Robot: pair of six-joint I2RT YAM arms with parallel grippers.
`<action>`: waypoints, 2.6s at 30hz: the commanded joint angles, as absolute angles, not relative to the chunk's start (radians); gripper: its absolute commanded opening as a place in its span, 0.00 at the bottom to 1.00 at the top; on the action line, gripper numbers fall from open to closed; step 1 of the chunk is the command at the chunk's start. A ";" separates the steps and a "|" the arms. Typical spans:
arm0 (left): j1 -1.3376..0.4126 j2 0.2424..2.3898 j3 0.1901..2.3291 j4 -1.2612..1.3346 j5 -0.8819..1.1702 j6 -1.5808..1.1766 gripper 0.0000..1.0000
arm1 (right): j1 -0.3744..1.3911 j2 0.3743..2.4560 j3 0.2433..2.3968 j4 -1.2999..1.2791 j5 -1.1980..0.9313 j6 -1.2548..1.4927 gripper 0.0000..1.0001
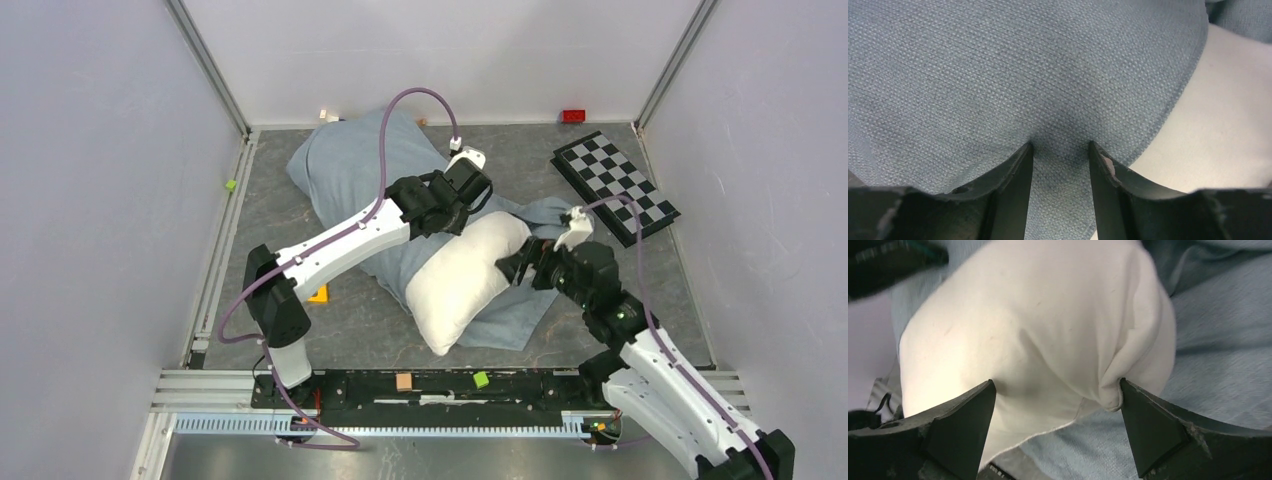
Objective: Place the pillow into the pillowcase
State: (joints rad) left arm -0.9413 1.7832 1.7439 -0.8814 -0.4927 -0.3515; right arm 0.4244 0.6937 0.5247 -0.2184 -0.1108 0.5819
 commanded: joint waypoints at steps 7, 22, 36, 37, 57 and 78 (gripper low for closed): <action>-0.933 1.788 1.794 -0.884 -0.500 -0.390 0.19 | 0.691 0.680 0.385 0.054 -0.010 0.879 0.98; -0.937 1.624 1.755 -1.002 -0.405 -0.355 0.68 | 0.633 0.899 0.615 -0.197 0.051 0.554 0.98; -0.933 1.666 1.653 -0.916 -0.398 -0.345 0.72 | 0.509 1.204 0.921 -0.192 0.151 0.366 0.08; -0.932 1.680 1.665 -0.911 -0.410 -0.346 0.71 | 0.507 1.218 0.959 -0.204 0.157 0.359 0.08; -0.894 1.781 1.790 -0.874 -0.495 -0.344 0.05 | 0.524 0.795 0.666 -0.175 -0.148 0.600 0.98; -1.235 1.908 2.478 -1.191 -0.486 -0.379 0.03 | 0.611 1.270 0.774 0.284 0.069 0.826 0.00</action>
State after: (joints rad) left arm -1.2034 1.8996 2.3913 -1.2076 -0.5121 -0.3508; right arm 0.5621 1.2221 0.6827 0.1699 0.0097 0.8314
